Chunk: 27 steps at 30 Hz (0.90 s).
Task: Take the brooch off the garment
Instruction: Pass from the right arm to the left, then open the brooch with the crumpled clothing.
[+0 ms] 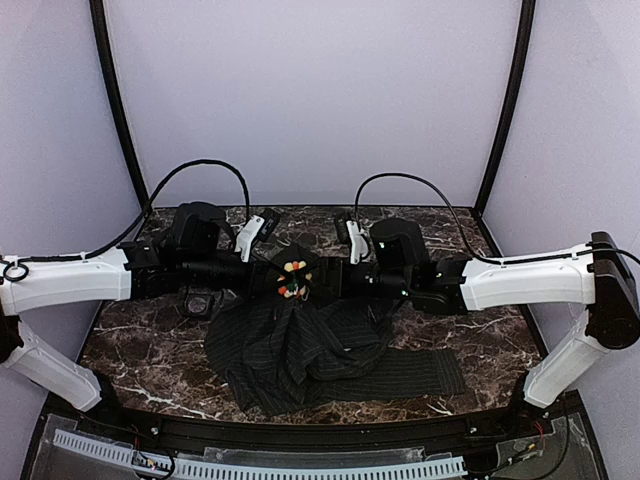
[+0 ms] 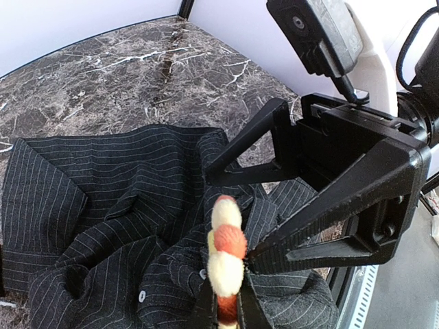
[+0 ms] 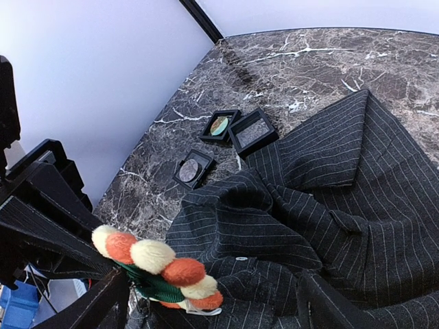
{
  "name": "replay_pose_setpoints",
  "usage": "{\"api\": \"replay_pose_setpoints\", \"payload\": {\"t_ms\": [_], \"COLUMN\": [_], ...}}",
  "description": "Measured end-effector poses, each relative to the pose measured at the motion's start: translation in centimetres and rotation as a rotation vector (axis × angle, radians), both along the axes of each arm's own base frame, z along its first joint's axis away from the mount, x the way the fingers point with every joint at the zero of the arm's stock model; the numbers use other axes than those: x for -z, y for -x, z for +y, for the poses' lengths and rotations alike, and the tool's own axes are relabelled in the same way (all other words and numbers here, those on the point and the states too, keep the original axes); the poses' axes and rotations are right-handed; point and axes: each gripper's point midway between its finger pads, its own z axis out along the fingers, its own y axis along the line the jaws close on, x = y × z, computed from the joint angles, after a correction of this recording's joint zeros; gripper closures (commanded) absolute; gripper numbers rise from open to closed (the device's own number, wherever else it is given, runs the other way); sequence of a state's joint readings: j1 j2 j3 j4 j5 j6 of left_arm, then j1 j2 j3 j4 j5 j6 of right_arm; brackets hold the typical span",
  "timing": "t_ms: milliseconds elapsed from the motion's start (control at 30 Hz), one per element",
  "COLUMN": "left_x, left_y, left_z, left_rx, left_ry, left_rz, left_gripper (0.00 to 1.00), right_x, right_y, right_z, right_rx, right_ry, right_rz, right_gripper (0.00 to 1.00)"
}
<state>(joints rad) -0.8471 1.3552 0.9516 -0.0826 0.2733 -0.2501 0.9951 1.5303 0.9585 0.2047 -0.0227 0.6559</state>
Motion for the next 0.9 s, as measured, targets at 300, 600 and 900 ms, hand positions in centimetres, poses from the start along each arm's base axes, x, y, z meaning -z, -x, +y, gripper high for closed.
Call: {"api": "replay_pose_setpoints", "payload": {"t_ms": [300, 600, 900], "left_x": [0.19, 0.07, 0.02], "left_y": [0.04, 0.16, 0.39], "left_z": [0.06, 0.19, 0.17], "left_rx": [0.000, -0.001, 0.010], "left_ry": [-0.003, -0.001, 0.007], "left_rz": [0.002, 0.000, 0.001], "left_gripper": [0.99, 0.99, 0.99], "right_x": [0.10, 0.48, 0.69], "right_y": [-0.10, -0.25, -0.33], "right_z": [-0.10, -0.37, -0.51], "right_rx": [0.011, 0.027, 0.035], "right_ry": [-0.002, 0.005, 0.010], "right_rz": [0.007, 0.008, 0.009], "right_gripper": [0.17, 0.18, 0.18]}}
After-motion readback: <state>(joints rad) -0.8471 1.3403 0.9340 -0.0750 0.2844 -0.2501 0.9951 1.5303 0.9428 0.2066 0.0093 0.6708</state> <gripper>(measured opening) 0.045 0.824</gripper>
